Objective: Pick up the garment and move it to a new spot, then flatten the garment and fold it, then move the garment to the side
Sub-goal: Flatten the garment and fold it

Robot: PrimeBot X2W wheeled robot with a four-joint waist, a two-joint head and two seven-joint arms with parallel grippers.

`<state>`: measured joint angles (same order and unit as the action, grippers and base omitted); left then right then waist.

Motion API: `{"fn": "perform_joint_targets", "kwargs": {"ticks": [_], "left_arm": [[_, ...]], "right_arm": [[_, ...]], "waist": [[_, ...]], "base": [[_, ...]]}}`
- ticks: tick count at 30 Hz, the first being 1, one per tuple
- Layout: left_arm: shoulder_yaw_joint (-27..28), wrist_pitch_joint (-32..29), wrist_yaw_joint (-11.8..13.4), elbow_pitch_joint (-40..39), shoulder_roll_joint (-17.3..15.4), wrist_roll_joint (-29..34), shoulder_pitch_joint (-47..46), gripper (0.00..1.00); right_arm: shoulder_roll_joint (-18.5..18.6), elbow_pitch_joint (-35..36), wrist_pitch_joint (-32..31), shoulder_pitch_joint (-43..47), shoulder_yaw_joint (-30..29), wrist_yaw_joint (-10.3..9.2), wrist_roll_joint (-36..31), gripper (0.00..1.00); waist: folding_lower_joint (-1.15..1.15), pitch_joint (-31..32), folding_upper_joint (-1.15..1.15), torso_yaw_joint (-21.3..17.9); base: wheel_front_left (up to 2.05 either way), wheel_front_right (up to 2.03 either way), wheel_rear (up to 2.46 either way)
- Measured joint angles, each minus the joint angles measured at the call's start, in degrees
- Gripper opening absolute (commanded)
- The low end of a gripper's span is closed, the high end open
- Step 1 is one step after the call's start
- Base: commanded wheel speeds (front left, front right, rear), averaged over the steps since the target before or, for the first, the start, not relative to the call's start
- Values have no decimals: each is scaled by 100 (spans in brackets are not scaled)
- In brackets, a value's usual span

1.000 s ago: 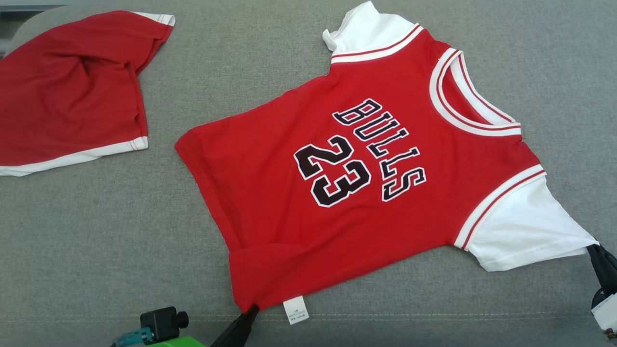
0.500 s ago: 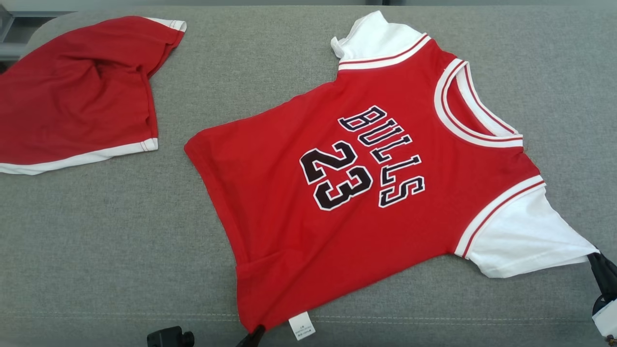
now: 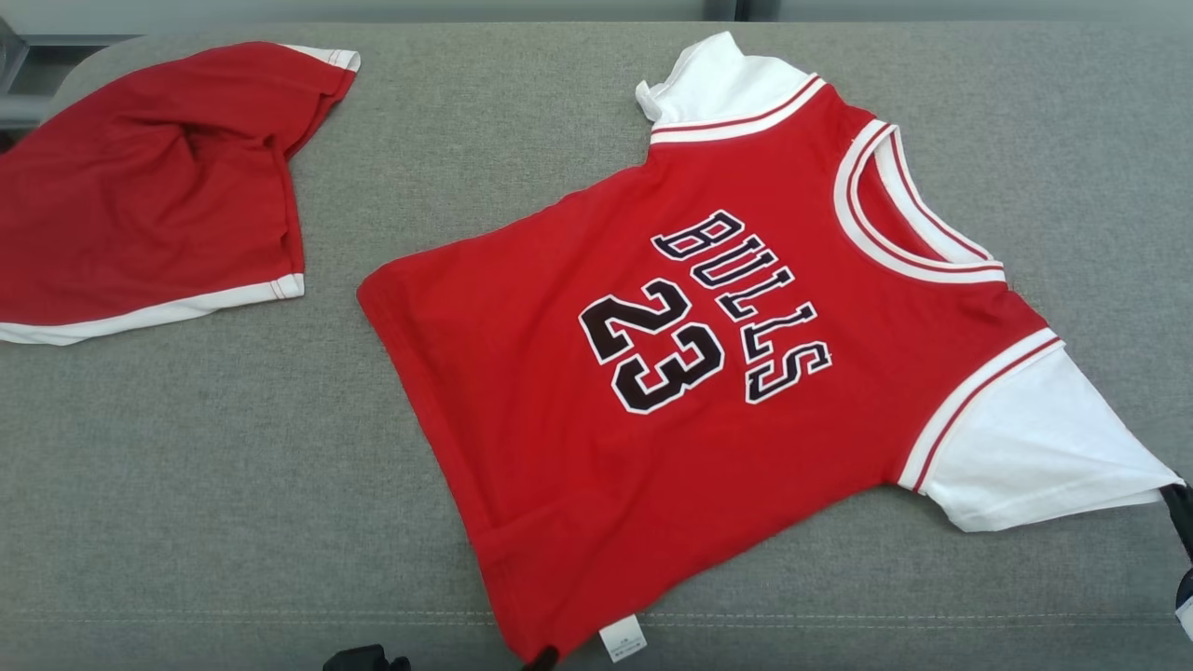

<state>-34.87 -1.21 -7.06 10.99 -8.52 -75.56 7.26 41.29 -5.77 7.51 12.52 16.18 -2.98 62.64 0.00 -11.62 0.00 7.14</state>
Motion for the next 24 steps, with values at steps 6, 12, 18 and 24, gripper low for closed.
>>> {"fn": "perform_joint_targets", "kwargs": {"ticks": [6, 12, 18, 24], "left_arm": [[-65, -227, -1, -87, -40, -185, 0, 0], [208, -120, -5, -566, -315, -152, -35, 0], [623, 159, -7, -1885, -650, -132, -383, 0], [1036, 342, -7, -3351, -1147, 112, -595, 0]], "right_arm": [[116, 87, -24, 2, -137, -23, 31, 0], [75, 413, 118, 9, -445, 36, 279, 0], [-107, 1321, 458, -148, -911, 413, 683, 0], [-94, 2404, 611, -270, -1401, 770, 822, 0]], "waist": [[0, -33, 0, -51], [0, -19, 0, -44], [0, 126, 0, -50], [0, 352, 0, -144]], "base": [[0, 0, 0], [0, 0, 0], [0, 0, 0], [0, 0, 0]]}}
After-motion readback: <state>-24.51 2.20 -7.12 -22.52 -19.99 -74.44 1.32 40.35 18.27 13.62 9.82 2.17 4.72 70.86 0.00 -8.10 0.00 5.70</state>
